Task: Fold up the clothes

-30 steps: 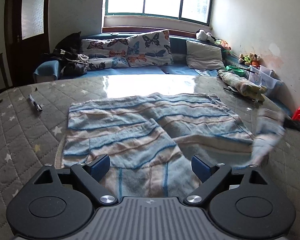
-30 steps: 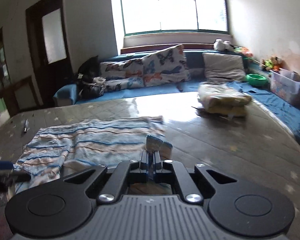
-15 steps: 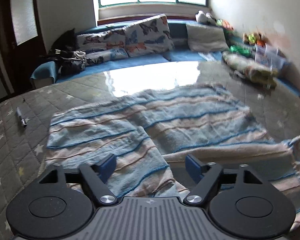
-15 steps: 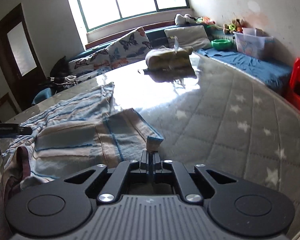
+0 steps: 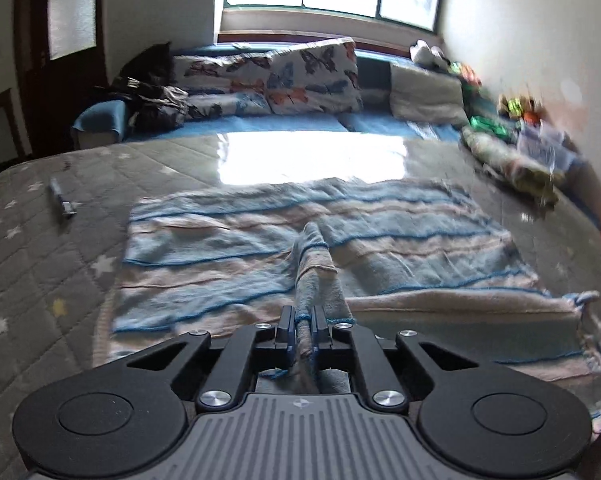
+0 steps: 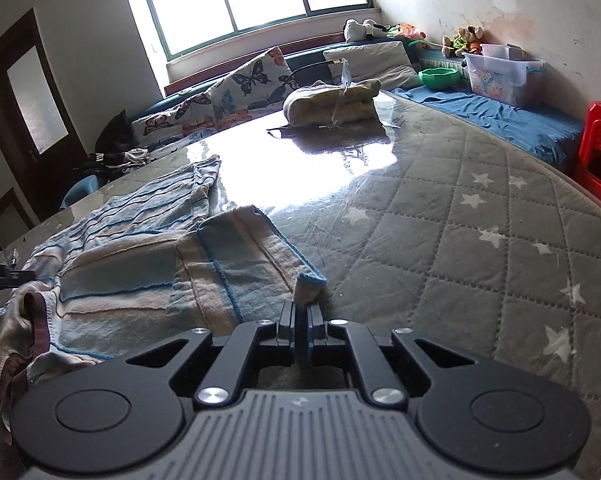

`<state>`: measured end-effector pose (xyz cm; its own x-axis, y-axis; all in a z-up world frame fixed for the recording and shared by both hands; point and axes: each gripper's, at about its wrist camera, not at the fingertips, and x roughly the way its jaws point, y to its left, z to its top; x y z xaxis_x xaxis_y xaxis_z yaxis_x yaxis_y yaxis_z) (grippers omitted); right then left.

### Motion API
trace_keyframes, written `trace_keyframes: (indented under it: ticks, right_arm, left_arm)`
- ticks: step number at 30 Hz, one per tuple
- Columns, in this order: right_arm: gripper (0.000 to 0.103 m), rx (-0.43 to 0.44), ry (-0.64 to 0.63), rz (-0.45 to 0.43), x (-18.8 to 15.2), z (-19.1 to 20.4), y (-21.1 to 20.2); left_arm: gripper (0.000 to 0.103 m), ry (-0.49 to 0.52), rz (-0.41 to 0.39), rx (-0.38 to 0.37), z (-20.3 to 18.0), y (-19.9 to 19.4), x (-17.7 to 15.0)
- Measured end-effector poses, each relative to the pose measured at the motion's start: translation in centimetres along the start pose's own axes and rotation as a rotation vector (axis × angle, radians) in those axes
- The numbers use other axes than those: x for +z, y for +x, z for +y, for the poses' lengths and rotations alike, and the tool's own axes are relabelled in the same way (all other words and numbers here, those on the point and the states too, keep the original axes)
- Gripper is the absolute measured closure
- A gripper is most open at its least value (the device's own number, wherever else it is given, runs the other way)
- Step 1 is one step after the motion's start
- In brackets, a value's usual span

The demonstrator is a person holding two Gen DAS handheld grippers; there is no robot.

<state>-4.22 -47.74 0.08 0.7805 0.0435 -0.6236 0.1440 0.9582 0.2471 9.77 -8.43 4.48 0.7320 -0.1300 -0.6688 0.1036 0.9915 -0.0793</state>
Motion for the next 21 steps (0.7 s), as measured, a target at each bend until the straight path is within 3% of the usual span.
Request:
trace_keyframes:
  ticks: [9,16,17,19,20,21]
  right_arm:
    - [0.098,-0.007,0.018,-0.008,-0.3,-0.1,0.0]
    - [0.096,-0.005,0.026,-0.013,-0.4,-0.1,-0.1]
    - [0.095,-0.003,0.030,-0.014,-0.4,-0.1,-0.1]
    - [0.095,0.001,0.033,-0.016,-0.4,-0.2,-0.1]
    - [0.095,0.001,0.034,-0.016,-0.4,-0.2,-0.1]
    - [0.095,0.002,0.034,-0.018,-0.4,-0.2,-0.2]
  left_arm:
    - [0.100,-0.093,-0.091,0.009,3.0,-4.7,-0.5]
    - [0.096,-0.062,-0.063,-0.037,2.1,-4.4,-0.1]
    - [0.094,-0.045,-0.059,-0.049,1.4,-4.0,0.0]
    - [0.078,-0.008,-0.050,-0.060,-0.1,-3.0,0.2]
    - [0.060,0.003,-0.044,-0.054,-0.6,-2.4,0.3]
    - [0.055,0.015,-0.039,-0.039,-1.2,-1.7,0.5]
